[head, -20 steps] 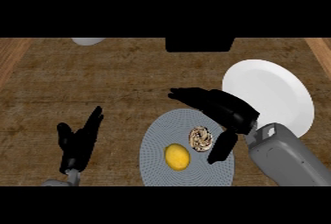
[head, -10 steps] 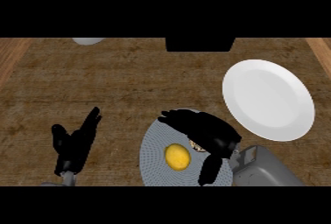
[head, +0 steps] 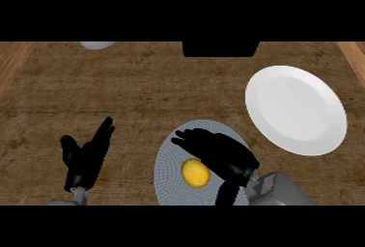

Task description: Pick the lemon from the placemat and place it in the plate

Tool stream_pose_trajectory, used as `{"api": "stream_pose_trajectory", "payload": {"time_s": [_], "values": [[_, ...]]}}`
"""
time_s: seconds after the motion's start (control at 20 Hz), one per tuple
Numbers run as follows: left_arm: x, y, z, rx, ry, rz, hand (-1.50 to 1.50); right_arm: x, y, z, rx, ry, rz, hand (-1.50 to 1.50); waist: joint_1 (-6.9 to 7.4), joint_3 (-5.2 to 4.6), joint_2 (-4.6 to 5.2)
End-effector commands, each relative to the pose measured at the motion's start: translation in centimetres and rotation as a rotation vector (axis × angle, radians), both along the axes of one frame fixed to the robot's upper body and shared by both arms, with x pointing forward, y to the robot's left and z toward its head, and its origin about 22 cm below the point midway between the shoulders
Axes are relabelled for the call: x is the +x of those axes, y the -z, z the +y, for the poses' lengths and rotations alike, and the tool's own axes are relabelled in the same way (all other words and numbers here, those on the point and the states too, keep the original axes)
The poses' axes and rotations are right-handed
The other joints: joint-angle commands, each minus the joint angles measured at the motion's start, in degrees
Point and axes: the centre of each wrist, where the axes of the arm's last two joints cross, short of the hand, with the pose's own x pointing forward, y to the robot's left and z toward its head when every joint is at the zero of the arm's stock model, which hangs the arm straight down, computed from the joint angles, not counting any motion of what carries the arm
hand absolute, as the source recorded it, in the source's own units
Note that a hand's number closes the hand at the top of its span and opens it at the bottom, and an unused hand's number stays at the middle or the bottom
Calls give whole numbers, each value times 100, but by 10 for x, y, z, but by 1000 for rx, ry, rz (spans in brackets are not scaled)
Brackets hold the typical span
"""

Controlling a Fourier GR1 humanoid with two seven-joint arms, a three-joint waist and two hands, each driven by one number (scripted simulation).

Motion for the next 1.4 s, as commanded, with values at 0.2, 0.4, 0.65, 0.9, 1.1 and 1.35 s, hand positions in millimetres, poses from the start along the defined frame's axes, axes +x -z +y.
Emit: {"api": "stream_pose_trajectory", "payload": {"time_s": [0.2, 0.4, 0.65, 0.9, 1.1, 1.35], "values": [[8, -2, -1, -8, 10, 25, 0, 6, 24, 24, -84, 43, -44, -150, 4, -21, 20], [-9, 9, 11, -8, 2, 37, 0, 3, 26, 35, -95, 17, -16, -150, 10, -22, 20], [-2, -9, 9, -1, 8, 36, 0, 15, 53, 32, -136, -12, 3, -150, 15, -21, 20], [0, -2, 5, -6, 1, 29, 0, 7, 44, 48, -197, -91, -78, 150, 9, -21, 18], [8, -6, 3, -6, -3, 36, 0, 19, 60, 34, -194, -100, -119, 150, 4, -21, 22], [-2, 4, -13, 11, 1, 38, 0, 10, 64, 30, -147, -79, -187, 150, 2, -21, 20]]}}
